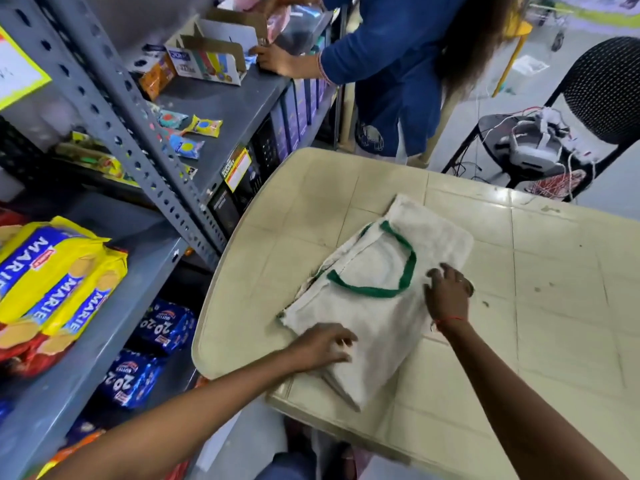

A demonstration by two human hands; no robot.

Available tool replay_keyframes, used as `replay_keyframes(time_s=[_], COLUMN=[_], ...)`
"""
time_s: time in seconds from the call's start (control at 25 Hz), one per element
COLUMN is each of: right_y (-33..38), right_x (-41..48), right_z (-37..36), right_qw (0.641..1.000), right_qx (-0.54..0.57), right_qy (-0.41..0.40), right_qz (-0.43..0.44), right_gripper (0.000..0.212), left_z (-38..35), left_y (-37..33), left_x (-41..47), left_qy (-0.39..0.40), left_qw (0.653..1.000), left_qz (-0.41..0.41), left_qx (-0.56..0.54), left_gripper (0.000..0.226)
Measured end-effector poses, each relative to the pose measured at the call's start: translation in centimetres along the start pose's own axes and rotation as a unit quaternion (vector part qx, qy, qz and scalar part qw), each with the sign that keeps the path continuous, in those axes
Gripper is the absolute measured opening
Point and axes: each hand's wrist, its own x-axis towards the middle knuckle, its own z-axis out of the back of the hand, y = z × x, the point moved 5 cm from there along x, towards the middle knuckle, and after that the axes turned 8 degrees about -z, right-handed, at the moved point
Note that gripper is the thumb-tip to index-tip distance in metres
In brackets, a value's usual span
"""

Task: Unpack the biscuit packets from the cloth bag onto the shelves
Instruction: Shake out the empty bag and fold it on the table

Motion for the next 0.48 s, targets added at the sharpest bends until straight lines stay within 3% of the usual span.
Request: replay_keyframes(time_s=[0.04,0.12,0.2,0.28,0.44,0.48], right_y=[1.4,4.5,5.8,6.2,6.1,5.7], right_x=[-2.1,-8.3,-14.2,-17.4,-17.6,-17.0], right_z=[-0.1,-1.4,-3.9,-5.6,-5.3,-5.1], right_qw=[0.997,0.962,0.926,0.912,0.933,0.939], right_qx=[0.032,0.054,-0.009,-0.061,-0.058,-0.035], right_qy=[0.012,0.085,0.140,0.185,0.137,0.171], right_qz=[0.076,0.253,0.352,0.361,0.328,0.297], right_gripper=[0.031,0.042,0.057,0.056,0.034,0.031], left_z=[1.1,3.1,4.0,4.0,4.9,5.0], left_y=[0.7,3.2,5.3,5.2,2.8,2.5], left_x=[-0.2,-1.1,-1.9,-1.8,-0.2,-0.1], left_qy=[-0.013,0.019,0.083,0.088,0.043,0.057], left_qw=[0.995,0.954,0.913,0.903,0.896,0.883], left_qz=[-0.018,-0.021,0.003,-0.012,-0.043,-0.044], left_qx=[0.095,0.298,0.398,0.421,0.441,0.463], left_gripper=[0.059,0.079,0.078,0.059,0.028,0.025])
